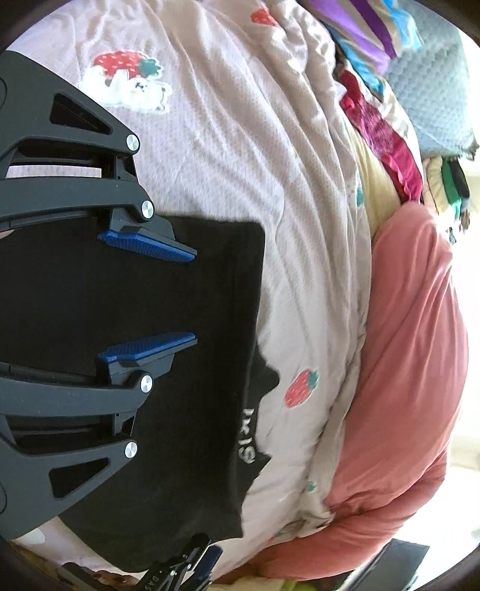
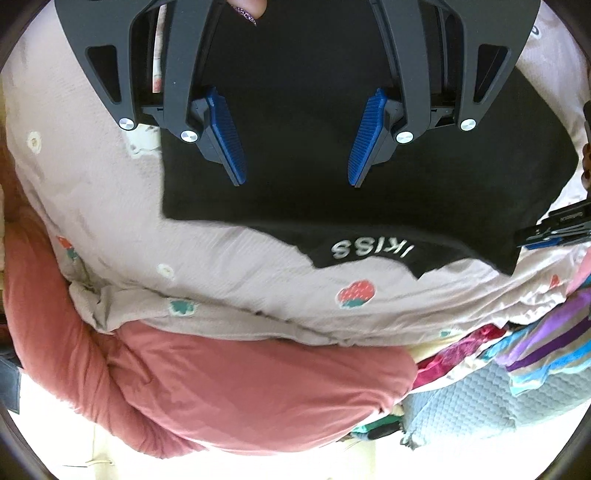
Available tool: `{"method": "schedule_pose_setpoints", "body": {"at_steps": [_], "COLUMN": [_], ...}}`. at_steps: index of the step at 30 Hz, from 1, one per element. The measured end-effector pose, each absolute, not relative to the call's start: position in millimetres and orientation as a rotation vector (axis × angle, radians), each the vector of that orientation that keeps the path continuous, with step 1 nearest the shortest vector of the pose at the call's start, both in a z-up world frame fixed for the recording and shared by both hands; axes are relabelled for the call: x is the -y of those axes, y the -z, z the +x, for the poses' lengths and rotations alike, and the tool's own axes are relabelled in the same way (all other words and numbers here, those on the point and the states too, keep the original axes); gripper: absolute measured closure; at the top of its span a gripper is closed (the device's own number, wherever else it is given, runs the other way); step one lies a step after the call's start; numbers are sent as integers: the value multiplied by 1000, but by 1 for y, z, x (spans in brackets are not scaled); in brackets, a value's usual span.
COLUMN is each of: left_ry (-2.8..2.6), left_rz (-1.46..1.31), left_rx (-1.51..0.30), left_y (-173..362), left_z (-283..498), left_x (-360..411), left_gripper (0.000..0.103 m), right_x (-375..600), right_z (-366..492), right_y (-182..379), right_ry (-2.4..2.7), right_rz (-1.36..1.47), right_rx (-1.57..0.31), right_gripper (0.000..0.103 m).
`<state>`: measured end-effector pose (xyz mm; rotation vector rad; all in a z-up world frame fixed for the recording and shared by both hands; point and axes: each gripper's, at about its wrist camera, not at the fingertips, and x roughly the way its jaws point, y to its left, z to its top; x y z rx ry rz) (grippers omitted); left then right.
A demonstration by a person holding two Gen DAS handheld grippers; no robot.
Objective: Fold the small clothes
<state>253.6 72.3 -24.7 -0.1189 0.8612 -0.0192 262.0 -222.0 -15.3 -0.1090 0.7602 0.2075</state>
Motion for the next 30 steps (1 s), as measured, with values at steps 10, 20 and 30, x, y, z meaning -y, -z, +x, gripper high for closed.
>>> {"method": "schedule_pose_setpoints", "body": {"at_steps": [10, 20, 30], "left_ry": [-42, 5, 35], "left_rz": [-215, -199, -120], "left_rx": [-894, -927, -848], "left_y": [39, 52, 37], "left_z": [261, 279, 272], "left_x": [-122, -120, -104], "left_gripper": [64, 59, 100], "right_x": [282, 306, 298], "right_z": [280, 306, 295], "right_y": [25, 49, 33], "right_ry": [-60, -79, -125], "right_rz": [-12, 122, 128], "right_rx": [-812, -904, -850], "right_gripper": [39, 46, 95]}}
